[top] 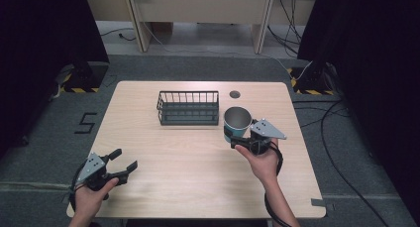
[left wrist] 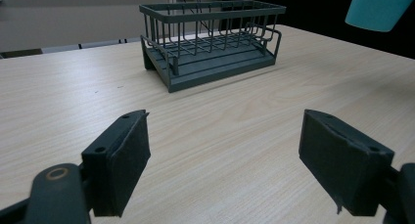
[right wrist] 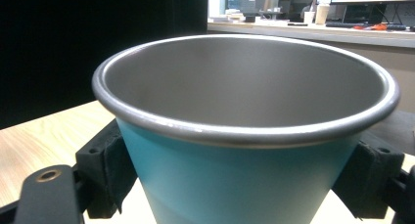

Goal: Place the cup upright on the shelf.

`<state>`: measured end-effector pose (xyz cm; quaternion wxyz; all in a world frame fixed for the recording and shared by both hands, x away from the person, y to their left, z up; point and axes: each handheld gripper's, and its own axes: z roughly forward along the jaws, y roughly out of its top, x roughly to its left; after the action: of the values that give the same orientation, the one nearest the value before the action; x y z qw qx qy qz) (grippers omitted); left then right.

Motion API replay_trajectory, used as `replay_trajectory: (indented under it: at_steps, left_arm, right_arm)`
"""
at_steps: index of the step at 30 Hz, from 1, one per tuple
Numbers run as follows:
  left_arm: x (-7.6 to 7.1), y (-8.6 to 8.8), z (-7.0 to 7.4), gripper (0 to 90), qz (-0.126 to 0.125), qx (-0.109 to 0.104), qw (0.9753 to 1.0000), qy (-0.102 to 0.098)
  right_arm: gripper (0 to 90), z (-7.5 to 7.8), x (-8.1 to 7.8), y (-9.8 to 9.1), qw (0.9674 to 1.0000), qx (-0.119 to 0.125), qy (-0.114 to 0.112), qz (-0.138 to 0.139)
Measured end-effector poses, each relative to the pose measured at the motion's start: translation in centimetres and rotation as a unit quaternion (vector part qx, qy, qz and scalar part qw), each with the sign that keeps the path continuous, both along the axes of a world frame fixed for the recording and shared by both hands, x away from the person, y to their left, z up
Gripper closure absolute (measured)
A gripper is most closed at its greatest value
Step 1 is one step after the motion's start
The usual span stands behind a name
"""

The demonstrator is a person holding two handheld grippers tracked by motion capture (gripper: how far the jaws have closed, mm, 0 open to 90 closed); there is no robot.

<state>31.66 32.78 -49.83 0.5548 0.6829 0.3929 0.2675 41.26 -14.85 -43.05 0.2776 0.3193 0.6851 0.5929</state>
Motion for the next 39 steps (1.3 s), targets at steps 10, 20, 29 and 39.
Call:
replay_trajectory:
  at_steps: [10, 20, 29, 39]
  left_arm:
    - [0.0, 0.0, 0.0, 18.4, 0.000, -0.001, 1.0000, 0.001]
    - [0.0, 0.0, 0.0, 18.5, -0.001, -0.003, 1.0000, 0.001]
    - [0.0, 0.0, 0.0, 18.7, -0.001, -0.003, 1.0000, 0.002]
    - [0.0, 0.0, 0.0, 18.8, -0.002, -0.004, 1.0000, 0.001]
  right_arm:
    - [17.0, 0.2, 0.7, 0.7, 1.0000, 0.003, 0.002, 0.001]
    - [17.0, 0.5, 1.2, 1.0, 1.0000, 0.002, -0.001, 0.000]
    - [17.0, 0.9, 1.7, 1.5, 1.0000, 0.001, -0.002, 0.001]
    - [17.0, 1.2, 2.4, 2.1, 1.0000, 0.003, -0.002, 0.005]
